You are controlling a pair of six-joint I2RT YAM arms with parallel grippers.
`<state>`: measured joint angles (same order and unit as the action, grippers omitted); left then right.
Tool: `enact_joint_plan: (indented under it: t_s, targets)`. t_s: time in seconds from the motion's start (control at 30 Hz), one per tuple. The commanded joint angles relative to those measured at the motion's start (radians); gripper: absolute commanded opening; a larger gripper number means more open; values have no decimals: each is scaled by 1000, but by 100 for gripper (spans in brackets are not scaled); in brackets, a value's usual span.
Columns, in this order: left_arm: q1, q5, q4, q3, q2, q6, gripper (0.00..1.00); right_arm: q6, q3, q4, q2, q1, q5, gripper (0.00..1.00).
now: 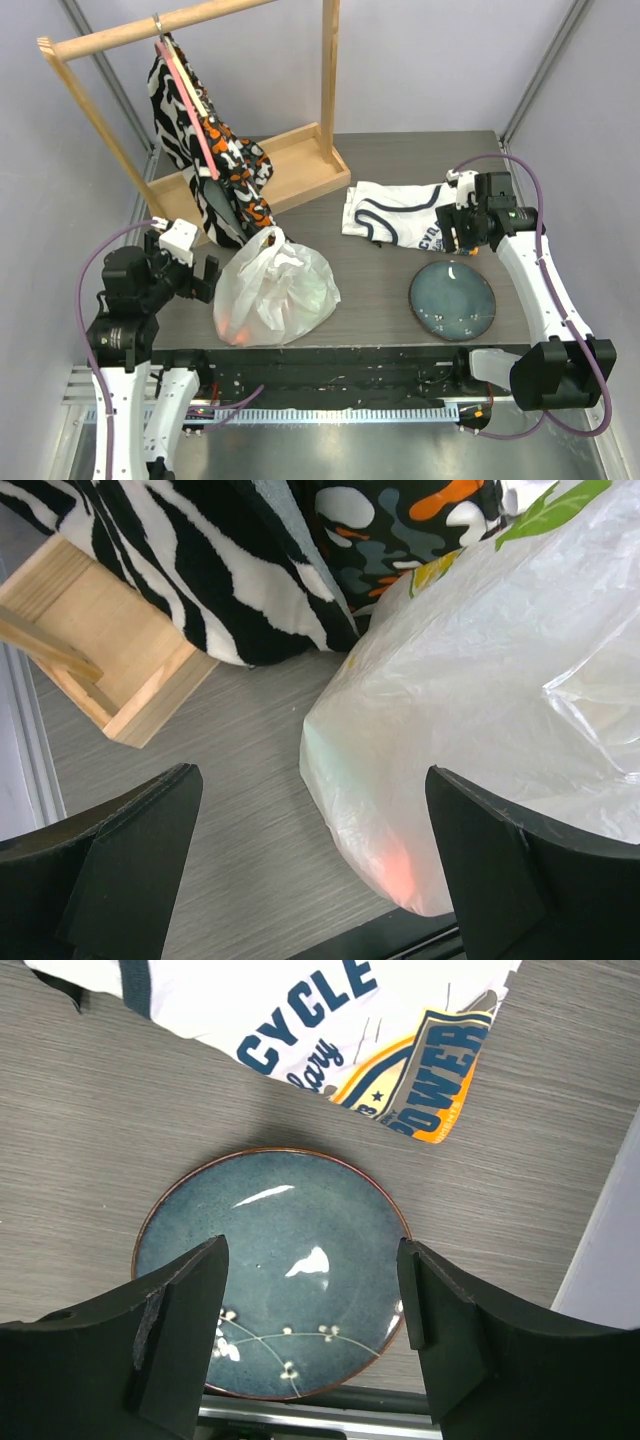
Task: Take the fake fruits out of the plastic bag
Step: Move the distractor to the center of the board.
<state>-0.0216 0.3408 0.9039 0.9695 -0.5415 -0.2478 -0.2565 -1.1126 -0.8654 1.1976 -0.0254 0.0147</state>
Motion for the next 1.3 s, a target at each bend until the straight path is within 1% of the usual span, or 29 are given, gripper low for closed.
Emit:
enact_joint_plan:
  t_s: [0.0,0.03,0.07,0.1,0.17,0.2,0.23,0.27,0.3,0.37,0.43,0.5,0.53,0.6,0.73,0.77,0.83,0.87,0.9,0.93,0.97,1.1,1.13,1.2,1.27]
  targets:
    - [-5,-40,6,-9,-55,-33,100,14,-33,29,-1,-2,41,75]
    - [-6,-45,21,14,-83,-66,98,14,-39,26,6,-4,47,75]
    - [-3,-27,41,27,-153,-94,95,11,-44,23,10,-1,53,75]
    - [-6,-11,85,41,-185,-119,86,-6,-46,13,10,-4,71,75]
    - [-5,9,113,67,-256,-177,73,-35,-52,-1,11,-2,91,74]
    - [-5,29,118,67,-311,-194,51,-53,-52,-3,10,-2,103,75]
    - [-6,30,113,63,-334,-212,34,-61,-50,-6,10,-2,126,74]
    - [-5,27,101,46,-357,-225,20,-67,-53,-10,13,-2,139,73]
    - [-5,26,80,37,-409,-275,0,-72,-55,-18,16,-2,148,72]
    - [-5,18,47,15,-464,-320,0,-78,-70,-29,28,-2,162,69]
    - [-5,-17,24,14,-564,-334,0,-84,-84,-34,34,-2,174,64]
    - [-8,-36,1,24,-635,-341,0,-95,-95,-47,48,-2,191,63]
    - [-8,-40,-5,28,-706,-344,0,-96,-105,-53,53,-2,194,63]
    - [-11,-57,-65,31,-768,-332,0,-96,-115,-58,71,-2,194,63]
    - [-11,-137,-242,26,-883,-303,0,-95,-131,-66,102,-2,192,63]
    - [-11,-170,-313,26,-935,-314,0,-96,-135,-67,108,-2,194,63]
    - [-11,-203,-379,28,-989,-341,0,-98,-142,-67,125,-2,186,63]
    - [-12,-236,-449,28,-1033,-369,0,-99,-145,-66,132,-2,179,63]
    - [-11,-255,-479,32,-1061,-376,0,-99,-151,-66,135,-2,160,63]
    - [-14,-264,-500,53,-1086,-386,0,-102,-154,-63,138,-4,156,63]
    - [-14,-284,-519,73,-1144,-401,0,-104,-158,-58,143,-2,150,63]
    - [-32,-325,-530,191,-1285,-421,0,-104,-182,-46,189,-2,146,63]
    - [-40,-329,-537,248,-1313,-423,0,-99,-185,-35,210,-2,146,63]
    - [-46,-333,-543,309,-1382,-429,0,-99,-200,-26,233,-2,154,63]
    - [-51,-375,-554,398,-1423,-442,0,-101,-217,-21,269,-2,160,63]
